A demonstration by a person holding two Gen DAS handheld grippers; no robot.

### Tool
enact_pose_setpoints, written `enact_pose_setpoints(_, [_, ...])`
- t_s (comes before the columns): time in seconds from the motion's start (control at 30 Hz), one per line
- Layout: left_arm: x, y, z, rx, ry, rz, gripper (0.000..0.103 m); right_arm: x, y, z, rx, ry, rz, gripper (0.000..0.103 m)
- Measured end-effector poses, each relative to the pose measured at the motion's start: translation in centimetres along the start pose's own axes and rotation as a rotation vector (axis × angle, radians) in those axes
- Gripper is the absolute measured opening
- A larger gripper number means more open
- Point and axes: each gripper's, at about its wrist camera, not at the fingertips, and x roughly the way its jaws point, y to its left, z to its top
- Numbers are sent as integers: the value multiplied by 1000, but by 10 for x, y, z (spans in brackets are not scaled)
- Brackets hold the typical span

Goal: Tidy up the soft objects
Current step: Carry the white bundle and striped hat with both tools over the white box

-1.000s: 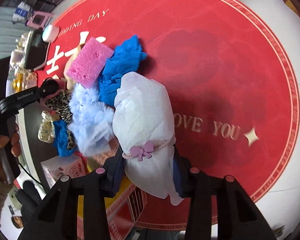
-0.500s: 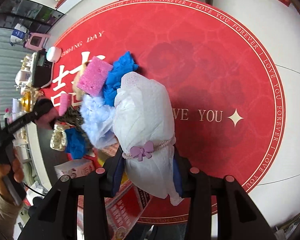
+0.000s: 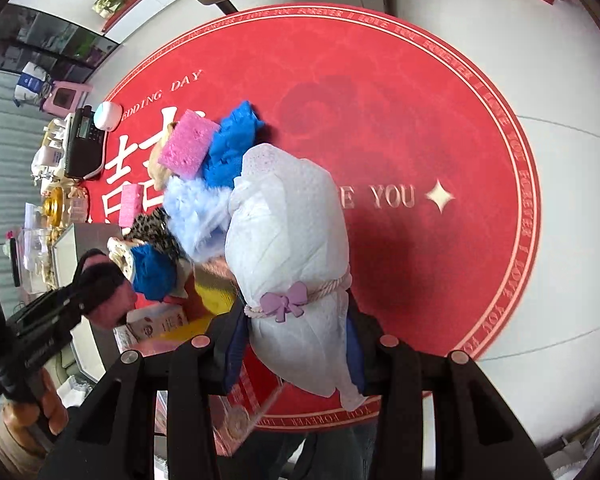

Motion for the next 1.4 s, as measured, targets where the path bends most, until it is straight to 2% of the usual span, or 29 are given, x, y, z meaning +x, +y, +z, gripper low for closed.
enact_pose_setpoints(0.3, [-13, -4, -38, -9, 5, -35, 37, -13, -13, -43, 69, -22, -26, 45])
enact_pose_setpoints(0.5, [-20, -8, -67, 42, 7, -60, 37, -24, -10, -78, 102, -54, -51, 45])
enact_pose_setpoints(0.73, [-23, -34, -115, 99, 24, -89, 37, -18, -7, -125, 101, -8, -63, 45])
enact_pose_setpoints(0.83, [-20, -42, -136, 68, 33, -92, 37, -9, -4, -141, 60, 25, -54, 45])
enact_pose_setpoints(1.07, [-17, -45, -195, -26, 62, -43, 37, 7, 4, -177, -85, 88, -35, 45])
enact_pose_setpoints(1.23, [-24, -25, -234, -145, 67, 15, 37, 16, 29, -207, -237, 160, -27, 45])
enact_pose_setpoints(1.4, [-40, 6, -267, -274, 47, 71, 37, 30, 65, -234, -345, 231, 17, 45])
